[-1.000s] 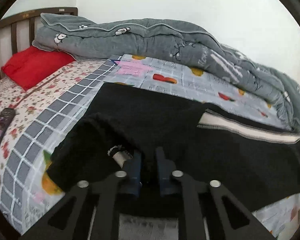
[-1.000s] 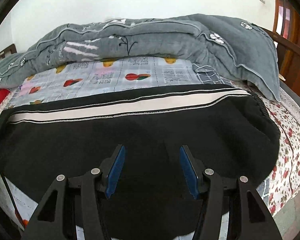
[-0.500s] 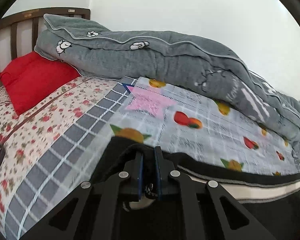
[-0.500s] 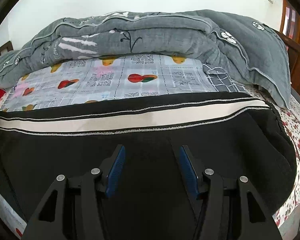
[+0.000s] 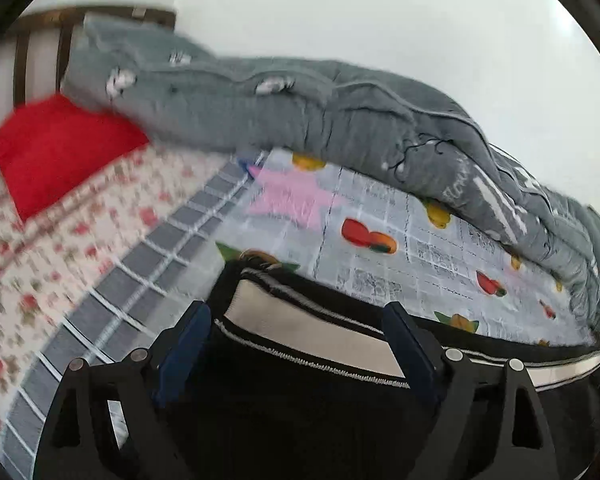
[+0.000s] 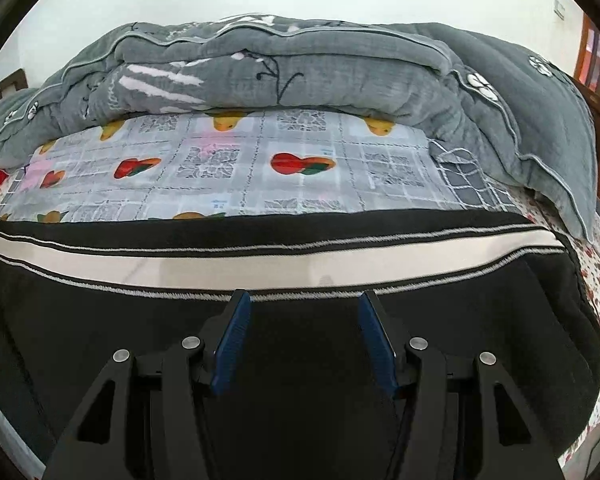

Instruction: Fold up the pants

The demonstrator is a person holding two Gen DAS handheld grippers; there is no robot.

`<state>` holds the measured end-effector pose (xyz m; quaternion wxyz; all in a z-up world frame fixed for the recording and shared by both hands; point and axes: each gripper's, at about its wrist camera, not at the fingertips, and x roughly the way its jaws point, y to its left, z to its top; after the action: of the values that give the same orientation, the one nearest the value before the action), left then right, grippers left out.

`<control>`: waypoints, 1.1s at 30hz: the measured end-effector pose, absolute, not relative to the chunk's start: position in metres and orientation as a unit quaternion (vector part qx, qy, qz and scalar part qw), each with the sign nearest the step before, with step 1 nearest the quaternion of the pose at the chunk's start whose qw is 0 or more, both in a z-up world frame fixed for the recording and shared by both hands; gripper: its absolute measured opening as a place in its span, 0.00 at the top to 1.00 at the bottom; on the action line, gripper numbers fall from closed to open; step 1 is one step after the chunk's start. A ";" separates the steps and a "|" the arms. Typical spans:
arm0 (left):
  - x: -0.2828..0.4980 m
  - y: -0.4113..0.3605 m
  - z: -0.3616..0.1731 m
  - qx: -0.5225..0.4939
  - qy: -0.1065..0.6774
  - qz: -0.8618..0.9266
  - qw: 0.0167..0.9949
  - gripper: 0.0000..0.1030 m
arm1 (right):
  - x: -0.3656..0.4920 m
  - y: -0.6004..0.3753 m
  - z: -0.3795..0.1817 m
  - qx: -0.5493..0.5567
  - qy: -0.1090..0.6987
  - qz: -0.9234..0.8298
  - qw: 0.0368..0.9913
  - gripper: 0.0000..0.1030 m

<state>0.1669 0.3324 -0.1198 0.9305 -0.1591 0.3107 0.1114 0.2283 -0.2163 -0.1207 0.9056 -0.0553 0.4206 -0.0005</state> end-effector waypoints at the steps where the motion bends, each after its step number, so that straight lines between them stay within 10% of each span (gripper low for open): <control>1: 0.167 0.330 -0.119 -0.153 0.312 0.110 0.931 0.15 | 0.230 -0.214 -0.121 -0.055 0.421 0.002 0.906 0.46; 9: 0.215 0.332 -0.131 -0.116 0.362 0.167 0.910 0.17 | 0.239 -0.204 -0.119 -0.063 0.417 0.016 0.907 0.46; 10: 0.224 0.337 -0.136 -0.128 0.381 0.167 0.901 0.25 | 0.241 -0.204 -0.118 -0.068 0.416 0.016 0.907 0.46; 12: 0.238 0.340 -0.145 -0.129 0.411 0.164 0.888 0.85 | 0.246 -0.207 -0.116 -0.081 0.411 0.013 0.908 0.46; 33: 0.244 0.355 -0.159 -0.111 0.398 0.202 0.888 0.84 | 0.332 -0.205 -0.160 -0.154 0.449 0.197 0.858 0.35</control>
<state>0.2439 0.3550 -0.1587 0.8881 -0.1110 0.3976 0.2019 0.3319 -0.2053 -0.1600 0.8582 -0.1536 0.4486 0.1966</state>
